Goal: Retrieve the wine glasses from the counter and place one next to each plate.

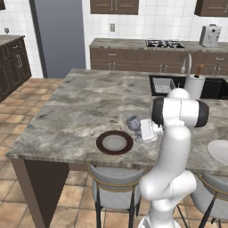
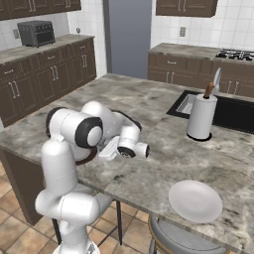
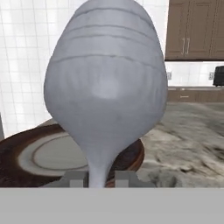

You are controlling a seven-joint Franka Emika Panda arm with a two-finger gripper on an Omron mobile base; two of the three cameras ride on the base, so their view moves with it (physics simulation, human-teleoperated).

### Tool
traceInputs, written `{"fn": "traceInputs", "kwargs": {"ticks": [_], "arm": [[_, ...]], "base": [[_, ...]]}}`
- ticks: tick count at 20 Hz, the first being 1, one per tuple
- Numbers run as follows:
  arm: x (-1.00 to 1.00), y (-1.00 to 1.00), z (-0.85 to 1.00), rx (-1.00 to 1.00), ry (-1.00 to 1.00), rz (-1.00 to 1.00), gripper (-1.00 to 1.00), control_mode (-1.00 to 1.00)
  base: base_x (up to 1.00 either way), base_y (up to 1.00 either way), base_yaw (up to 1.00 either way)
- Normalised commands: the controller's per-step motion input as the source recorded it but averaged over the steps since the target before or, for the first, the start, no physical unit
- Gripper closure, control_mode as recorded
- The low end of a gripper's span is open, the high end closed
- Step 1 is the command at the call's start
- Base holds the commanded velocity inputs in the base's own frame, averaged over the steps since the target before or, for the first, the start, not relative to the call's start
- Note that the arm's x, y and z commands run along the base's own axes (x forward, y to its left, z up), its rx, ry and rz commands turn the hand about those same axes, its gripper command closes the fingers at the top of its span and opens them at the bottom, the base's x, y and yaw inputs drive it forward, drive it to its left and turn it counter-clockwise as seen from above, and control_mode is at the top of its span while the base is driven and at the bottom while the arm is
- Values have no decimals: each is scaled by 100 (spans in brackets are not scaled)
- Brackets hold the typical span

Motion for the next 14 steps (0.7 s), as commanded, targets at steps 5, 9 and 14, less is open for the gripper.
{"fn": "traceInputs", "kwargs": {"ticks": [5,9,14], "arm": [[15,0,-33,0,0,0,100,-100],[-1,-4,-39,0,0,0,100,-100],[-11,-2,-52,-1,-7,1,100,-100]], "base": [[0,0,0],[0,0,0],[0,0,0]]}}
